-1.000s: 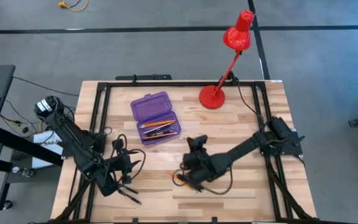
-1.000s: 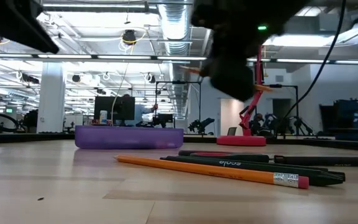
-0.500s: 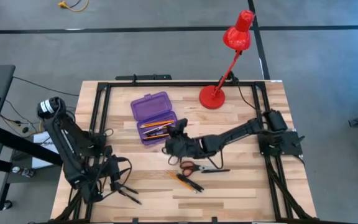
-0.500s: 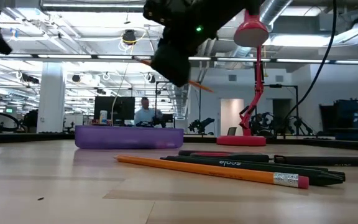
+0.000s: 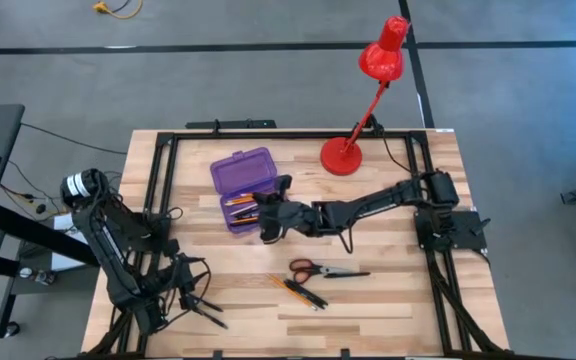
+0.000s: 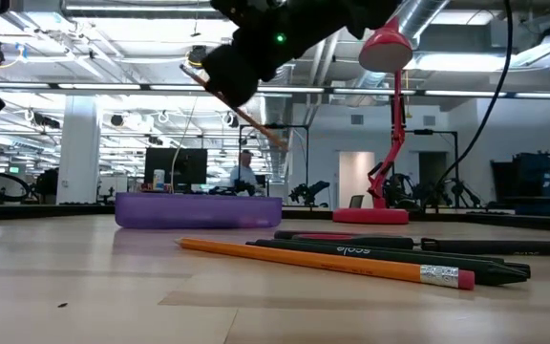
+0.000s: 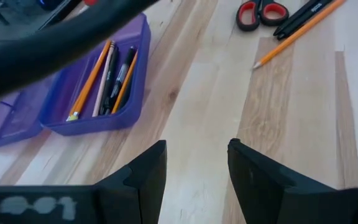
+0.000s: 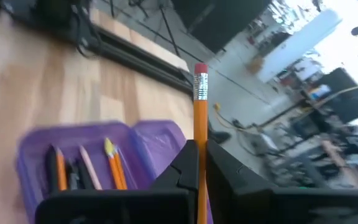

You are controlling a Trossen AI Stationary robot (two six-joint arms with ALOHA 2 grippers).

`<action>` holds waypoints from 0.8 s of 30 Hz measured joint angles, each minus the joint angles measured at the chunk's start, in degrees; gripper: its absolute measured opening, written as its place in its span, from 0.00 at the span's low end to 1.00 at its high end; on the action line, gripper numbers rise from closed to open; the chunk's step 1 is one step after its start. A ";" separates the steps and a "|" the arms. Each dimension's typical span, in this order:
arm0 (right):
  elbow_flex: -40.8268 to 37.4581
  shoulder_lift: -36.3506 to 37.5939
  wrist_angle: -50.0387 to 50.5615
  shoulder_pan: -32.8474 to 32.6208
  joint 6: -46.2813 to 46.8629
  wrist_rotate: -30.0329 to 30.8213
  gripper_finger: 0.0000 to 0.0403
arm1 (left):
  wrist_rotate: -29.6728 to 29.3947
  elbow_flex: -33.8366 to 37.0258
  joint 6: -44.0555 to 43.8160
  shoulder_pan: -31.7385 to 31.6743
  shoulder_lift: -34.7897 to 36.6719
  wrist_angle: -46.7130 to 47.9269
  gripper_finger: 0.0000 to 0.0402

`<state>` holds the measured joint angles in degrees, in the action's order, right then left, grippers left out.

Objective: Pick & place school supplies into a supply box
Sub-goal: Put the yellow pencil into the purple supply box

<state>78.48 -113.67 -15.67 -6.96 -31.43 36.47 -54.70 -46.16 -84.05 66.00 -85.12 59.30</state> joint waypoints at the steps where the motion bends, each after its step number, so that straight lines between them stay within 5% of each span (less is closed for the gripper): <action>1: 0.22 0.00 -0.04 0.34 0.77 -1.00 0.00 | -0.23 -0.02 0.01 0.00 0.00 0.29 0.39; 14: 0.62 -3.23 -1.85 3.57 7.48 -11.92 0.00 | -1.68 -0.13 0.06 -0.02 0.04 0.28 0.39; 24: 6.62 -11.03 0.77 3.74 6.11 -10.49 0.00 | -1.66 -0.16 0.24 -0.02 0.04 0.43 0.39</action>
<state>85.10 -124.70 -14.90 -3.22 -25.33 25.98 -56.36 -46.32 -83.81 65.98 -85.08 59.73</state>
